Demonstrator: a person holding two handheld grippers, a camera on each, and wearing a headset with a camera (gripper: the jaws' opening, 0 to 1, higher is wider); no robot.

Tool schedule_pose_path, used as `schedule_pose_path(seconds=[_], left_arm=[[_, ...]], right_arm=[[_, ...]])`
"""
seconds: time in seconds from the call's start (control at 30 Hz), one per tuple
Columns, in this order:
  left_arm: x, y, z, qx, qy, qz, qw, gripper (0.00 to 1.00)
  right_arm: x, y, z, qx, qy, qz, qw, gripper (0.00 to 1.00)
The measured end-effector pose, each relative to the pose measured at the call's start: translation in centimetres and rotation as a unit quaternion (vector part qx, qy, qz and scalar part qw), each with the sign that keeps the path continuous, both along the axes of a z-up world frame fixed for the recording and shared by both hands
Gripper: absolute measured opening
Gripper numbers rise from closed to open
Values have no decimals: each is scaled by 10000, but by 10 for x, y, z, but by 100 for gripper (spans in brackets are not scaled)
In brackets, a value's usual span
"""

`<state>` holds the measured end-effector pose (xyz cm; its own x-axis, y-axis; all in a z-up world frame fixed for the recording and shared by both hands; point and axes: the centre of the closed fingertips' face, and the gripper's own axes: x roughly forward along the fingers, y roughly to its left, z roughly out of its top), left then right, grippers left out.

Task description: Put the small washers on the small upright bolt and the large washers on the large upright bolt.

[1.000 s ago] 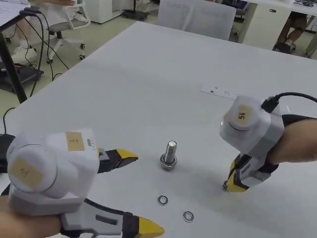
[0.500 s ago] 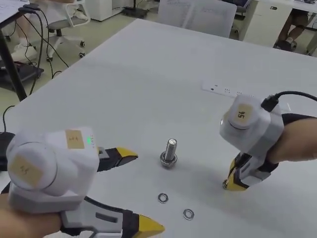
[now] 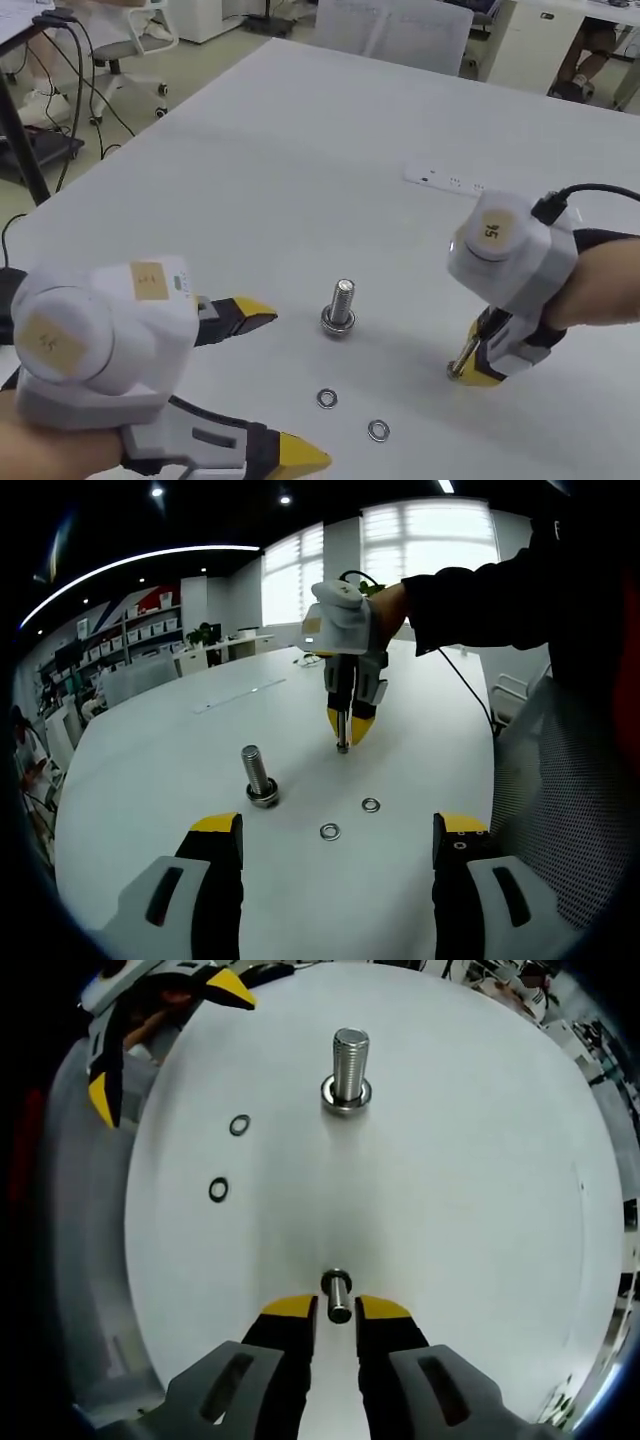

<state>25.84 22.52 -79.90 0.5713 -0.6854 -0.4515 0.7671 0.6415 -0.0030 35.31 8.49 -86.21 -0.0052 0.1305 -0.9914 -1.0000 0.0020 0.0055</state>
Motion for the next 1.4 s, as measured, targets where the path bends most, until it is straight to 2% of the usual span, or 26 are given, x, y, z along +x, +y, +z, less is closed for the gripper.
schedule_pose_path(seconds=[0.63, 0.97, 1.4], left_arm=[[0, -3, 1, 19, -8, -50, 10000, 77], [-1, -4, 4, 49, -37, -57, 10000, 77], [-1, -2, 11, 74, -127, -45, 9999, 77]], right_arm=[[-9, -16, 4, -9, 29, -194, 9998, 17], [-22, -22, 6, 10, 76, -228, 9997, 17], [-39, -19, 10, 93, 112, -222, 9996, 17]])
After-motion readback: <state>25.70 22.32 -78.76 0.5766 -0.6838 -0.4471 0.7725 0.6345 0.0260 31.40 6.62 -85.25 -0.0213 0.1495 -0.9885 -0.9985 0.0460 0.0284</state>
